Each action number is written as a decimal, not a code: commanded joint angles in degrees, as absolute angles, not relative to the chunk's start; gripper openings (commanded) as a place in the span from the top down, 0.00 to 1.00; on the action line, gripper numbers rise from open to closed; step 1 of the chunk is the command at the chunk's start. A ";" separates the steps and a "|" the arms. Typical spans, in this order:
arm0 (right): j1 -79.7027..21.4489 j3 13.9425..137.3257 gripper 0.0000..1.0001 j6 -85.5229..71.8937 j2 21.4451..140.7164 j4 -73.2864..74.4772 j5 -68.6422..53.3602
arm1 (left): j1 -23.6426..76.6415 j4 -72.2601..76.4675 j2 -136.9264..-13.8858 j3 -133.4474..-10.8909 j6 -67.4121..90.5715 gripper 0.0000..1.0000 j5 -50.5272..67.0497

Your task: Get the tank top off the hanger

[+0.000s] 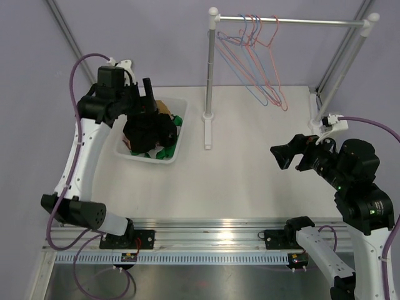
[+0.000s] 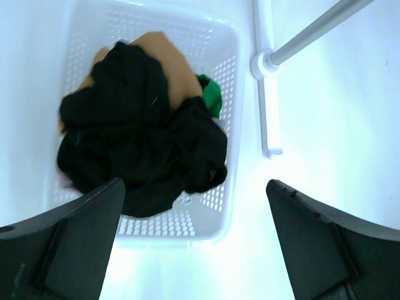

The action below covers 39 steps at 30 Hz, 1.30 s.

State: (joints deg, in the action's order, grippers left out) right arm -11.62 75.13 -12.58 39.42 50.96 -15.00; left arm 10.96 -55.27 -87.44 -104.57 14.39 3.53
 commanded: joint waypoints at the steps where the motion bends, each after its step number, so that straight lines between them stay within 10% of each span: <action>1: -11.78 78.92 0.01 -11.08 40.08 54.57 -9.06 | 11.07 -53.00 -75.53 -97.93 15.73 0.01 -4.64; 16: -11.86 76.73 0.00 -7.83 34.11 60.73 5.71 | 12.13 -56.77 -34.65 -69.62 14.06 0.01 -20.39; 39: -12.74 70.05 0.01 -8.96 26.54 59.50 8.96 | 12.13 -58.27 -19.77 -61.17 14.41 0.01 -12.48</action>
